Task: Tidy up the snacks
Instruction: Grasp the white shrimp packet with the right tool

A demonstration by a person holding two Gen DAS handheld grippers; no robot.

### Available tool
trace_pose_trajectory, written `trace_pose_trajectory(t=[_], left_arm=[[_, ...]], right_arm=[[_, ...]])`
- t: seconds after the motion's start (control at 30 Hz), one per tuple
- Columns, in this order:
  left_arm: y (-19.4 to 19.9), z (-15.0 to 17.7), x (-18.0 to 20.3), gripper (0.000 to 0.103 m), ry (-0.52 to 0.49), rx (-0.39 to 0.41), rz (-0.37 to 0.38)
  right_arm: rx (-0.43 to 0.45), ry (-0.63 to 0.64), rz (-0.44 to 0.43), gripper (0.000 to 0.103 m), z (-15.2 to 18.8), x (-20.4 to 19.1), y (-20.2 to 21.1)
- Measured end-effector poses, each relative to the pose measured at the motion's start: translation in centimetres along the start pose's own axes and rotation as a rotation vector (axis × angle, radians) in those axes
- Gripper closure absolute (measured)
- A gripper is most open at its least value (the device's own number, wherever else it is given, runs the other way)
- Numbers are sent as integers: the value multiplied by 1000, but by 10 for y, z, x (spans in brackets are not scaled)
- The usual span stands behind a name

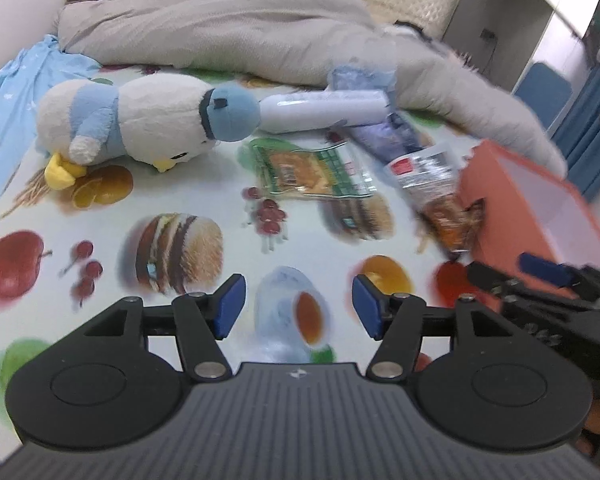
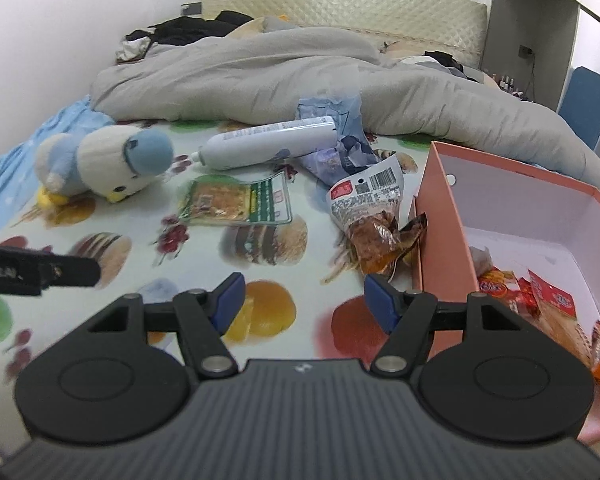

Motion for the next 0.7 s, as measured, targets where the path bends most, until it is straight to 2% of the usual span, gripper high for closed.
trace_pose_trajectory(t=[0.07,0.23,0.53,0.7], left_arm=[[-19,-6,-5,38,-9,-18,-21],[-57,-27,-7,38,-1,-33,-1],[-126,-68,-8,38,34,-2,27],[-154,-85,-14,38,42,26,-7]], right_arm=[[11,10,18,35,-3,-2,-12],[20,45,68,35,-11,-4,-43],[44,135,196,35,-19,-3,-99],[60,180,257,35,-20,-5,-123]])
Point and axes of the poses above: each gripper's, at about its wrist camera, not at the fingertips, and y roughly against the way its jaws point, x to its right, z to its underside, the point moved 5 cm from there along -y, roughly the way its jaws point, and after that the axes turned 6 degrees about z, right-handed, at the moved point
